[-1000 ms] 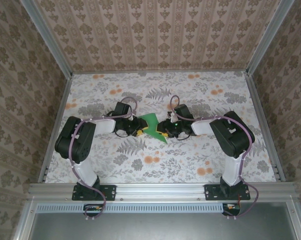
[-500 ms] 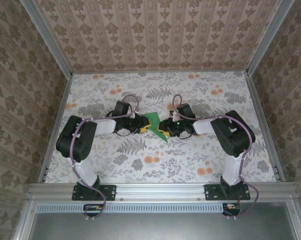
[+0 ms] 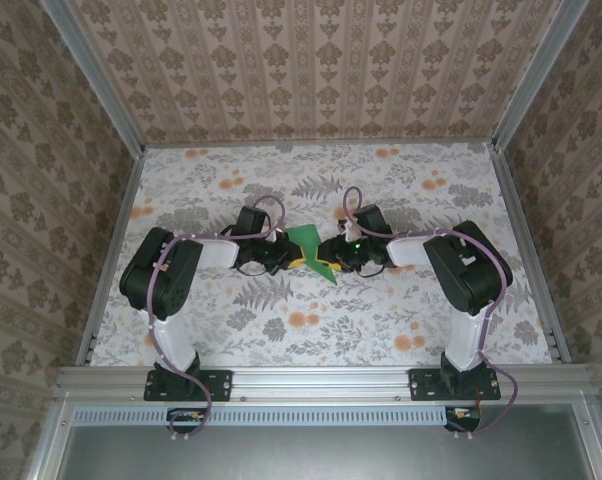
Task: Fold a paper plane with a square sheet of paper (pick it up from the middle)
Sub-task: Fold the wing for the fifth time at the center of the table.
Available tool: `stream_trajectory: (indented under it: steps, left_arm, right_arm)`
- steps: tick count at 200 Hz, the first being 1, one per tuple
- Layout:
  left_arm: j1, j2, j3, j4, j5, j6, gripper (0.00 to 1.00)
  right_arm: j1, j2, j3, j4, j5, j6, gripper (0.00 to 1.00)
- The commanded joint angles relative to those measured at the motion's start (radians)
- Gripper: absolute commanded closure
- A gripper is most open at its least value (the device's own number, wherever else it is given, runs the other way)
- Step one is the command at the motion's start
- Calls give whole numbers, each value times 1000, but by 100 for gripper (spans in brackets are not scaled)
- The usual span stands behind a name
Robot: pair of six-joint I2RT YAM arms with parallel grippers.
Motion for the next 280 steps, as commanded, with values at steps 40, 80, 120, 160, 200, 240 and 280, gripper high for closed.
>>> stream_trajectory:
  steps: [40, 80, 120, 160, 200, 240, 280]
  left_arm:
    - [-3, -40, 10, -28, -4, -11, 98]
    - [-5, -45, 15, -34, -9, -28, 99]
    - [-5, -58, 22, -39, -8, -46, 99]
    - [-5, -69, 32, -42, -2, -56, 99]
    - [-6, -69, 36, -49, -7, -60, 99]
    - [-5, -69, 37, -50, -7, -65, 100]
    - [-4, -69, 36, -56, -11, -69, 100]
  right_arm:
    - [26, -208, -8, -214, 283, -340, 37]
    - [166, -268, -38, -231, 583, -556, 33]
    - [285, -241, -61, -158, 725, -693, 35]
    - [356, -177, -52, -85, 812, -774, 39]
    - [385, -102, -25, -16, 882, -815, 45]
    - [392, -53, -15, 40, 943, -829, 47]
    - [398, -43, -19, 66, 964, -849, 57]
